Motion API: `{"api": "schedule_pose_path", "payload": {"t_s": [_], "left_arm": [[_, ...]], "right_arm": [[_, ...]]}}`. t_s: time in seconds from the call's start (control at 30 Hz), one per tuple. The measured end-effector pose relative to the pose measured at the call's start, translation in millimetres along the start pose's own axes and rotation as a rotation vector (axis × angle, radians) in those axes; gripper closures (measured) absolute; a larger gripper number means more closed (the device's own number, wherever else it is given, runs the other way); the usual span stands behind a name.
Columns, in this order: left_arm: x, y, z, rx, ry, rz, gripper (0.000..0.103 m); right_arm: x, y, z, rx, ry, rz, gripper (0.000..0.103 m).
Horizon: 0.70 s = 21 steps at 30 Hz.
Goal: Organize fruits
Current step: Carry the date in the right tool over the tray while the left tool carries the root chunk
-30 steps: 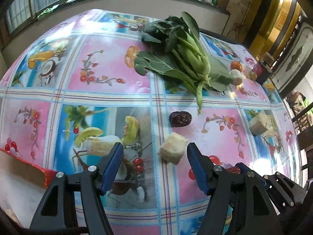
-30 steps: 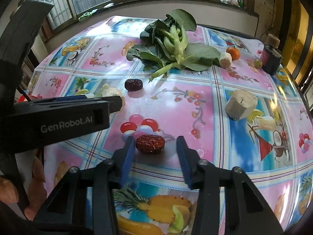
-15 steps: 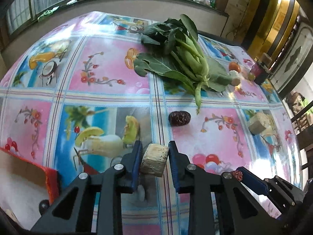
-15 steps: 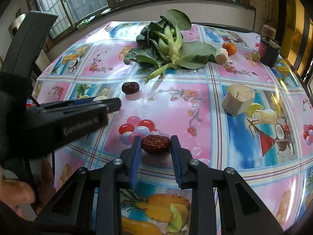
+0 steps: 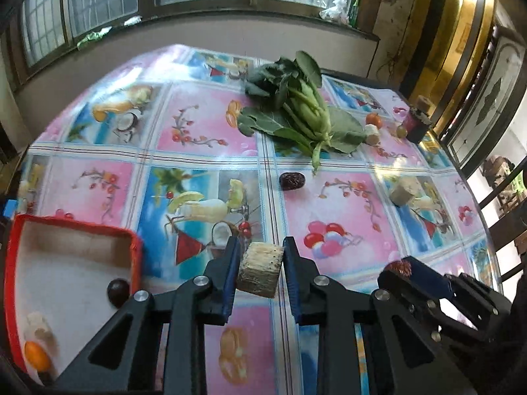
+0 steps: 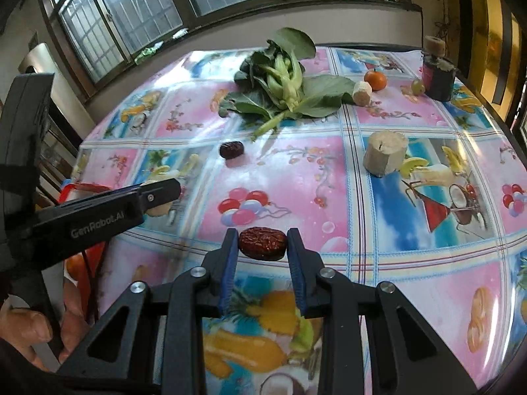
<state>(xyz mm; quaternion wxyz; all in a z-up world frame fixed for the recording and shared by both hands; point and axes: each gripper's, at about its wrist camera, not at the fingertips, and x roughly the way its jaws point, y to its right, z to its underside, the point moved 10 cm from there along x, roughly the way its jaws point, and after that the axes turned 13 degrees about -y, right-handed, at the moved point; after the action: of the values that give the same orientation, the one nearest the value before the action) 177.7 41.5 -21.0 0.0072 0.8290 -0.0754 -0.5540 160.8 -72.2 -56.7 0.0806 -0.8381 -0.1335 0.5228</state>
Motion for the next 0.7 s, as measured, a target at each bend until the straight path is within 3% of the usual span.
{"api": "schedule_pose_path", "payload": {"t_s": [0.33, 0.7], "left_arm": [[-38, -22, 34, -0.057, 0.032, -0.047, 0.078], [-82, -83, 65, -0.148, 0.078, -0.117, 0.078]], "right_arm": [[-28, -12, 14, -0.013, 0.026, -0.027, 0.071], [-44, -80, 24, -0.134, 0.041, -0.057, 0.071]]}}
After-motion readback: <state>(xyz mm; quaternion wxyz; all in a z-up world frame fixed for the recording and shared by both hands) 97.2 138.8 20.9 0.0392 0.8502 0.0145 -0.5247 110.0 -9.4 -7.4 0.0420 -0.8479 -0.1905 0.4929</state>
